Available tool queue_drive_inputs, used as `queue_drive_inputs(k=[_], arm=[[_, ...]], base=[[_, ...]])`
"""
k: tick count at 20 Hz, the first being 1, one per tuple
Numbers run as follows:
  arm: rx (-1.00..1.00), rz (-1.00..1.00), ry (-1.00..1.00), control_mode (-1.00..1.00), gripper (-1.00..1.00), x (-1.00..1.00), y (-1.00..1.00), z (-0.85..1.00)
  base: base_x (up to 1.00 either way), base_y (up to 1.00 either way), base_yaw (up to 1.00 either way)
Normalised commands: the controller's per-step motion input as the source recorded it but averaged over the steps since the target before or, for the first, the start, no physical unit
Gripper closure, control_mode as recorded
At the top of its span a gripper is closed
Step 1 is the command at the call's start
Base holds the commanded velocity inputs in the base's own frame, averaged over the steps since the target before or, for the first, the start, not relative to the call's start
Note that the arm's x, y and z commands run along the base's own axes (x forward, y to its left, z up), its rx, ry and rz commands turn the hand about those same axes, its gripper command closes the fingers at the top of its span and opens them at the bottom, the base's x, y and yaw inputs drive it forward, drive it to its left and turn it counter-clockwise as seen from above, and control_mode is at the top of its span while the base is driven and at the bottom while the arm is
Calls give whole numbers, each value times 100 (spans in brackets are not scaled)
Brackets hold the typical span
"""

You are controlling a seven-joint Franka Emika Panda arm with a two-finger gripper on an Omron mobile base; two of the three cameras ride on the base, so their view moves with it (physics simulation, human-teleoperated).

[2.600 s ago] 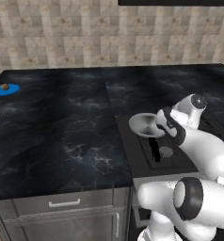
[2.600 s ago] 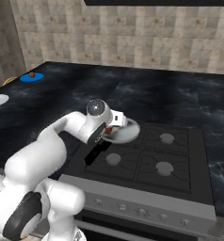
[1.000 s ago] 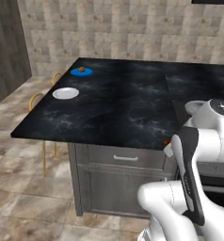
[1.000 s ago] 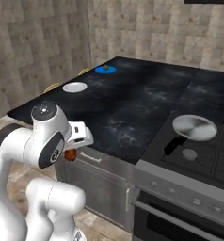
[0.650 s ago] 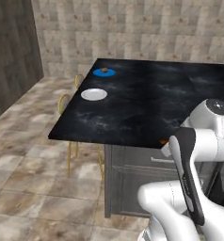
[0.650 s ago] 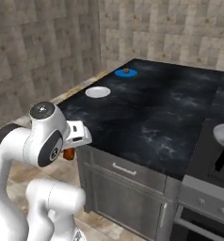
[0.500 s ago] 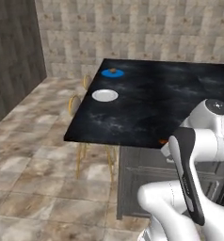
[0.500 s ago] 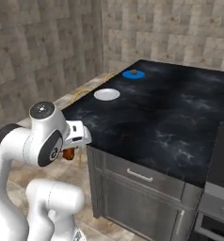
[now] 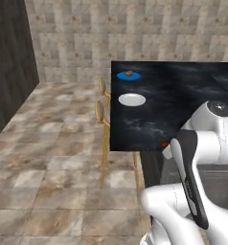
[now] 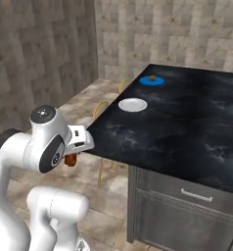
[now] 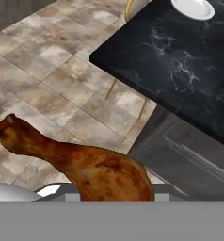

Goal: Take the chicken drumsticks from the pan and place one on each plate on the dining counter.

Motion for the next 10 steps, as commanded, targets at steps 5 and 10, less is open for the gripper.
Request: queue_drive_inputs(k=[5,10], arm=[[0,0,0,100,100,0,0,0],[0,0,0,100,100,0,0,0]], base=[[34,100,-44],[46,100,-54]])
